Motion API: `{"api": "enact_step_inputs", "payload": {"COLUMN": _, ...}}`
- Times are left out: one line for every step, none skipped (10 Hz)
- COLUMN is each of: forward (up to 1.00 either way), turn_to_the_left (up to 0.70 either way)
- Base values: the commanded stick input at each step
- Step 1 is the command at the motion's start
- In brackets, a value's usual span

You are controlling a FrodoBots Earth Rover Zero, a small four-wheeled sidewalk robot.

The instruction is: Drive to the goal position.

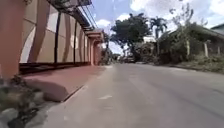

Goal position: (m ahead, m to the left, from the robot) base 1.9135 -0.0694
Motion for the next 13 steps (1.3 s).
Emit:
{"api": "enact_step_inputs", "payload": {"forward": 1.00, "turn_to_the_left": 0.00}}
{"api": "enact_step_inputs", "payload": {"forward": 1.00, "turn_to_the_left": 0.00}}
{"api": "enact_step_inputs", "payload": {"forward": 1.00, "turn_to_the_left": 0.00}}
{"api": "enact_step_inputs", "payload": {"forward": 1.00, "turn_to_the_left": 0.00}}
{"api": "enact_step_inputs", "payload": {"forward": 1.00, "turn_to_the_left": 0.00}}
{"api": "enact_step_inputs", "payload": {"forward": 1.00, "turn_to_the_left": 0.00}}
{"api": "enact_step_inputs", "payload": {"forward": 1.00, "turn_to_the_left": 0.00}}
{"api": "enact_step_inputs", "payload": {"forward": 1.00, "turn_to_the_left": 0.00}}
{"api": "enact_step_inputs", "payload": {"forward": 1.00, "turn_to_the_left": 0.00}}
{"api": "enact_step_inputs", "payload": {"forward": 1.00, "turn_to_the_left": 0.00}}
{"api": "enact_step_inputs", "payload": {"forward": 1.00, "turn_to_the_left": 0.00}}
{"api": "enact_step_inputs", "payload": {"forward": 1.00, "turn_to_the_left": 0.00}}
{"api": "enact_step_inputs", "payload": {"forward": 1.00, "turn_to_the_left": 0.00}}
